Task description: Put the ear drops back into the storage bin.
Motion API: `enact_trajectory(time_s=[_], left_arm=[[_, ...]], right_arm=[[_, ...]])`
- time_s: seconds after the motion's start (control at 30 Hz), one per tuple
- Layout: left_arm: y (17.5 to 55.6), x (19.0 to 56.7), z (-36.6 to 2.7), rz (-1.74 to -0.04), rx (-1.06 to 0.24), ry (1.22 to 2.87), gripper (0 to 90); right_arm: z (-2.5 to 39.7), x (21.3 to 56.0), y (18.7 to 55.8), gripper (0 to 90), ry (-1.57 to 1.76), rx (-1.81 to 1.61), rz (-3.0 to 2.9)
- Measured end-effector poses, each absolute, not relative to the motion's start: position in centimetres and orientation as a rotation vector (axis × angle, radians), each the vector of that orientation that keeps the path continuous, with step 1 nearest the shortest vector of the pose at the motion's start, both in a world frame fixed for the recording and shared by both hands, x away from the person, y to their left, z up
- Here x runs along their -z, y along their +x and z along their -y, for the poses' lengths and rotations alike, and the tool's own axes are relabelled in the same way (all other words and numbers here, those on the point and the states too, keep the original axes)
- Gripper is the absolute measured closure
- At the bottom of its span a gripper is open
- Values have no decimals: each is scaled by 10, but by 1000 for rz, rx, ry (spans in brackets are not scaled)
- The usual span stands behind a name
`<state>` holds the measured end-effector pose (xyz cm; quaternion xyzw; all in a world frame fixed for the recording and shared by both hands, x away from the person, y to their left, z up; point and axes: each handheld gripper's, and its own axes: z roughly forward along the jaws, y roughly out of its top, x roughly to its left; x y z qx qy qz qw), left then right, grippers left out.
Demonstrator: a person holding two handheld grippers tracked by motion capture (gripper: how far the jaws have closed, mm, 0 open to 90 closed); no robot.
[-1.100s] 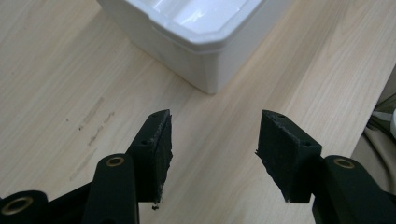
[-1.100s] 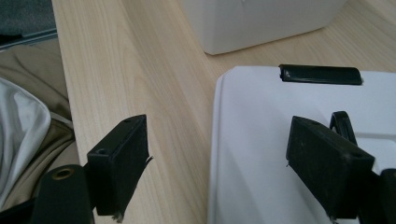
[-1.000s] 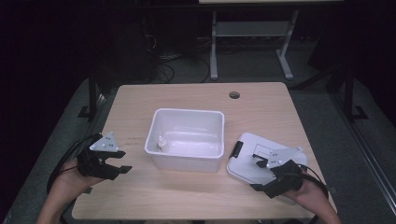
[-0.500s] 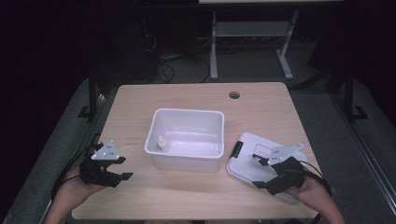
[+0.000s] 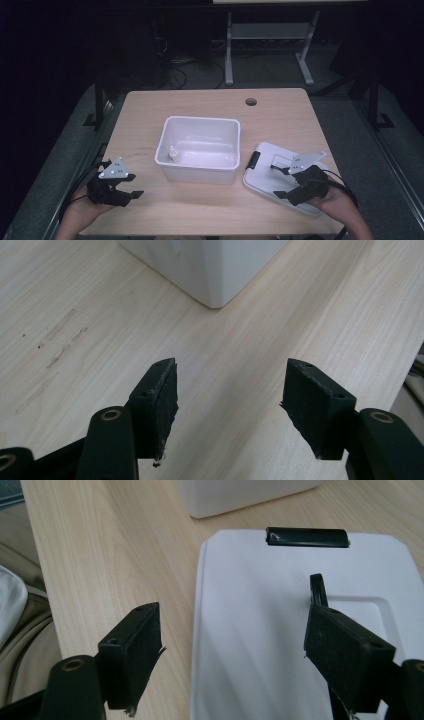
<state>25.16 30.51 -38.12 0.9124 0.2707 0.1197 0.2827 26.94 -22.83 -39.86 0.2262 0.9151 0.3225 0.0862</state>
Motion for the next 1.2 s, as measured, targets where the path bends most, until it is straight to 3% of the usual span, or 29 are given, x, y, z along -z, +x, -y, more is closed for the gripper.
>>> enact_trajectory(time_s=[0.67, 0.93, 1.2], left_arm=[[244, 394, -300, -722, -350, 2424, 363], [242, 397, -301, -727, -352, 2427, 364], [242, 396, -303, -740, -352, 2409, 368]], right_arm=[[237, 392, 285, 234, 687, -898, -2731], [241, 392, 294, 274, 709, -842, -2730], [242, 395, 305, 376, 737, -792, -2745]])
